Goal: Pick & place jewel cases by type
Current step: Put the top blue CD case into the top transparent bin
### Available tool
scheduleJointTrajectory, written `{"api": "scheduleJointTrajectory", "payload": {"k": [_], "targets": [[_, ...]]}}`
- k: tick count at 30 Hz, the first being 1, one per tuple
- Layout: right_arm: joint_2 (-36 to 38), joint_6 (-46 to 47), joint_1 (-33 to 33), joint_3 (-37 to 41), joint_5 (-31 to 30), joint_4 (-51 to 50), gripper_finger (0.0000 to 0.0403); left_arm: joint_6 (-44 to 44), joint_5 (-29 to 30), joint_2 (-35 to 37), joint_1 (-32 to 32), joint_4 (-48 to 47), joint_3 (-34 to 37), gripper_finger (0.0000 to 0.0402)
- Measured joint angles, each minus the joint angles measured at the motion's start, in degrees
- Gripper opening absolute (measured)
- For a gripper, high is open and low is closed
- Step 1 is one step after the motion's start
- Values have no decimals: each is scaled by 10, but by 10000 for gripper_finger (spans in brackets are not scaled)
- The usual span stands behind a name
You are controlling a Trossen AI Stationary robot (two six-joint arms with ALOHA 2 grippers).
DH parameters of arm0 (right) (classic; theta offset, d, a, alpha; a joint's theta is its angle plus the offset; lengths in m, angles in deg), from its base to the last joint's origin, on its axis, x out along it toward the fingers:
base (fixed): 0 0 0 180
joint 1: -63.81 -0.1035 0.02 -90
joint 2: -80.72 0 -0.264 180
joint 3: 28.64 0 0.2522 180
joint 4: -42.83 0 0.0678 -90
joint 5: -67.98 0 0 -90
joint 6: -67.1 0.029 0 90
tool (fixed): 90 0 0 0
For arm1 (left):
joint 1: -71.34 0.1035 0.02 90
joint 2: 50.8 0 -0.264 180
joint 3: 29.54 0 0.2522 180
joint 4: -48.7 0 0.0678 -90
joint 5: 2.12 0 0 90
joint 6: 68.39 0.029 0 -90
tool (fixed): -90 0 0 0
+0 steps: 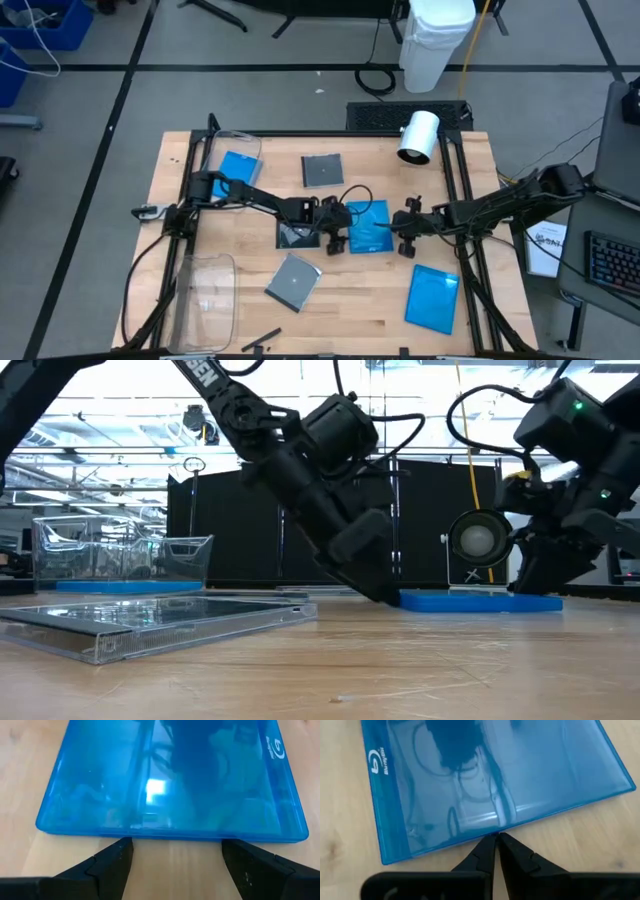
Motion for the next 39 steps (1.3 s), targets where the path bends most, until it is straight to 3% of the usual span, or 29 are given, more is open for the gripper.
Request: {"api": "scheduleJointTrajectory", "payload": {"k": [14, 28, 36, 39], "targets": [[0, -17, -2, -5, 38, 34, 87, 14, -3, 0, 0, -9, 2, 308], [5, -6, -26, -16, 31, 29, 78, 11, -2, 0, -1, -31, 2, 308], [44, -6, -44, -16, 31, 29, 78, 14, 1, 1, -4, -36, 2, 308], [62, -8, -50, -26, 36, 81, 77, 6, 4, -1, -5, -23, 0, 308]]}}
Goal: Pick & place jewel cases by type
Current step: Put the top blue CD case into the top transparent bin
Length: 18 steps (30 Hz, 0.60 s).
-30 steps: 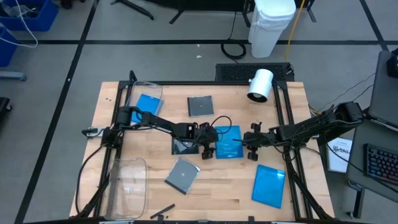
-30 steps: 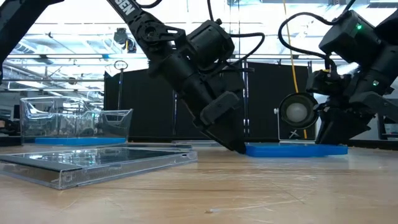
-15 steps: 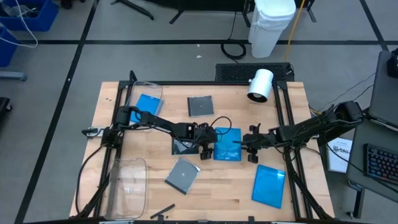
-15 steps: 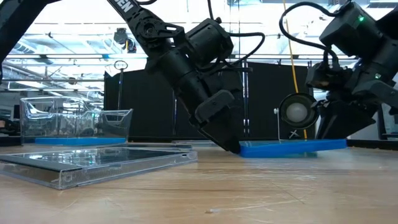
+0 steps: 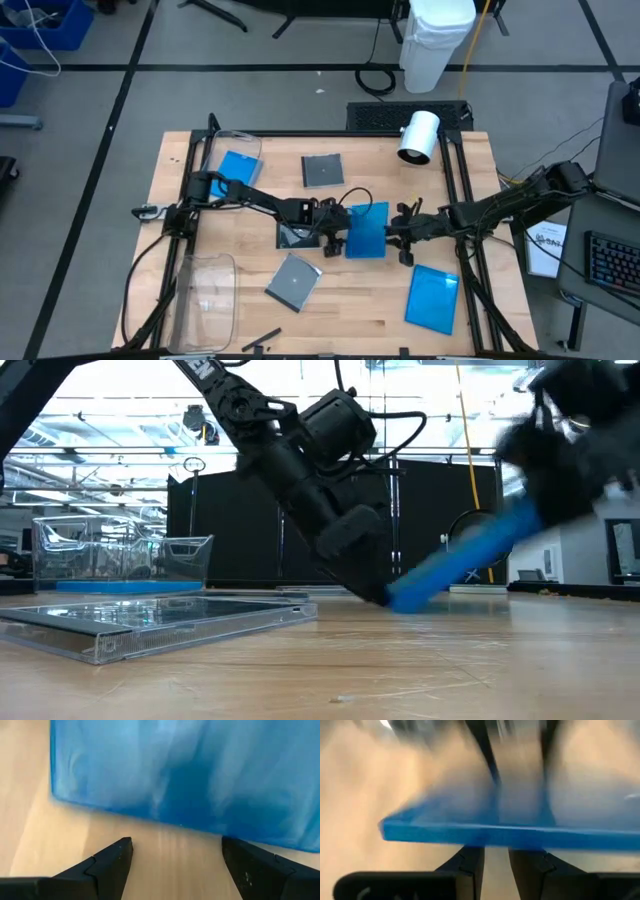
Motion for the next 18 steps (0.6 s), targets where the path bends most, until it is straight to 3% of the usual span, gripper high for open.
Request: {"api": "scheduleJointTrajectory", "payload": {"k": [18], "targets": [[20, -36, -8, 6, -8, 32, 77, 4, -3, -1, 0, -2, 1, 308]]}}
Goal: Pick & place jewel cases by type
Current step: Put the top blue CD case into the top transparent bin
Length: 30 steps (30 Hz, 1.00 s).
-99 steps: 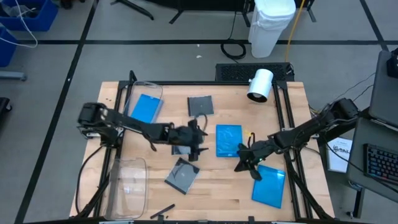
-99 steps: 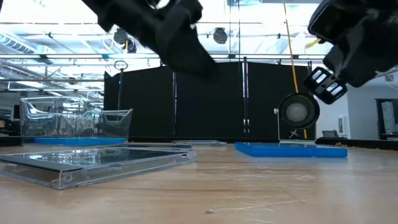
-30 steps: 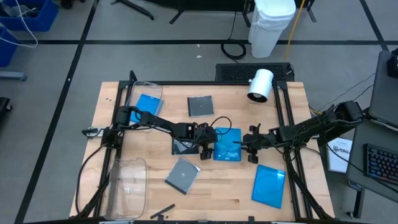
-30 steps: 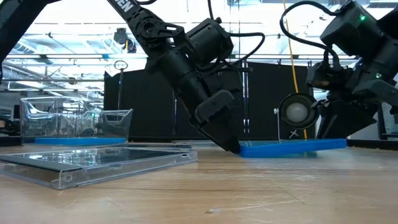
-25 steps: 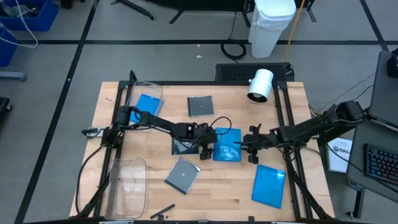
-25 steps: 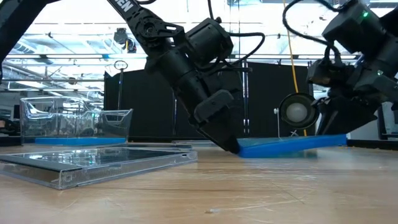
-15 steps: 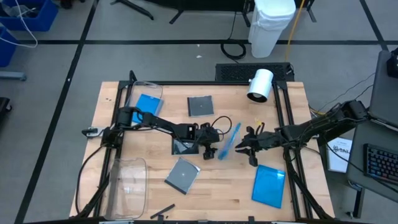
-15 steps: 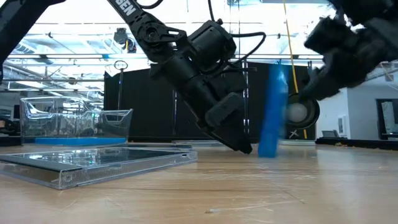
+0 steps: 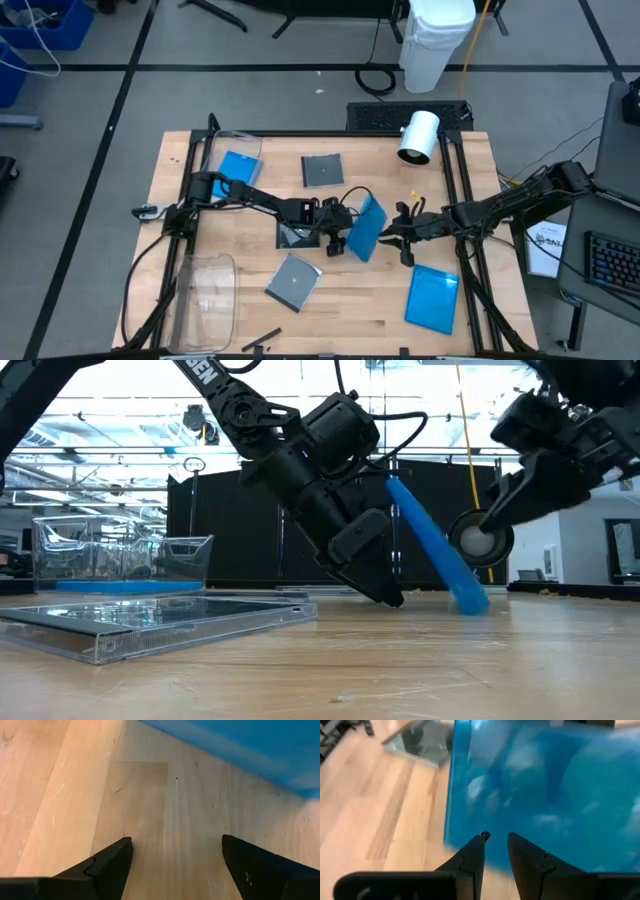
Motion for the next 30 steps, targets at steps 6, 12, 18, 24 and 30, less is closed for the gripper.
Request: {"api": "scheduleJointTrajectory", "payload": {"k": [6, 12, 18, 24, 30], "targets": [[8, -86, 0, 0, -1, 77, 71, 1, -1, 0, 0, 0, 0, 308], [8, -101, 0, 0, -1, 44, 58, -5, 0, 0, 0, -1, 0, 308], [8, -30, 0, 0, -17, -133, 48, -8, 0, 0, -1, -1, 0, 308], [8, 41, 0, 2, -75, -280, 43, -24, 2, 0, -3, 7, 1, 308], [-4, 43, 1, 2, -74, -256, 44, -26, 2, 0, -4, 10, 1, 308]]}}
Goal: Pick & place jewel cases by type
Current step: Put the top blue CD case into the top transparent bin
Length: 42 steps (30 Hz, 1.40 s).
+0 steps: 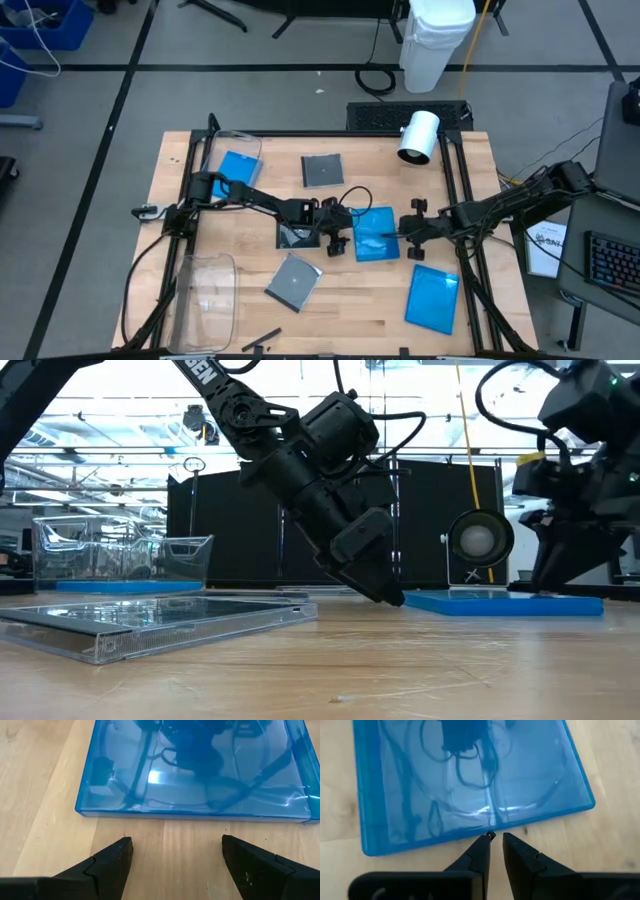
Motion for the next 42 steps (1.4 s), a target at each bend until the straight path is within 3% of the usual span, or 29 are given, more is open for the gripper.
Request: {"api": "scheduleJointTrajectory", "payload": {"k": [8, 13, 16, 22, 25, 38, 42], "targets": [[-81, 20, 0, 16, 1, 21, 45, -14, 3, 0, -7, 1, 0, 308], [-113, 22, -1, 20, -1, 123, 45, -12, 3, 0, -10, 2, 0, 308], [-109, 1, -1, 16, 3, 156, 45, -8, -1, 1, -11, 7, 0, 308], [-72, -19, -2, -28, 67, 121, 45, 0, -3, 1, -11, -1, 1, 308], [-54, -24, -7, -59, 72, 152, 45, -13, -5, -1, -11, 21, -1, 308], [-45, -58, -21, -60, 64, 185, 45, -13, -4, -1, -11, 16, 0, 308], [-46, -59, -21, -60, 98, 196, 59, -11, -4, -1, -11, 15, 0, 308]]}}
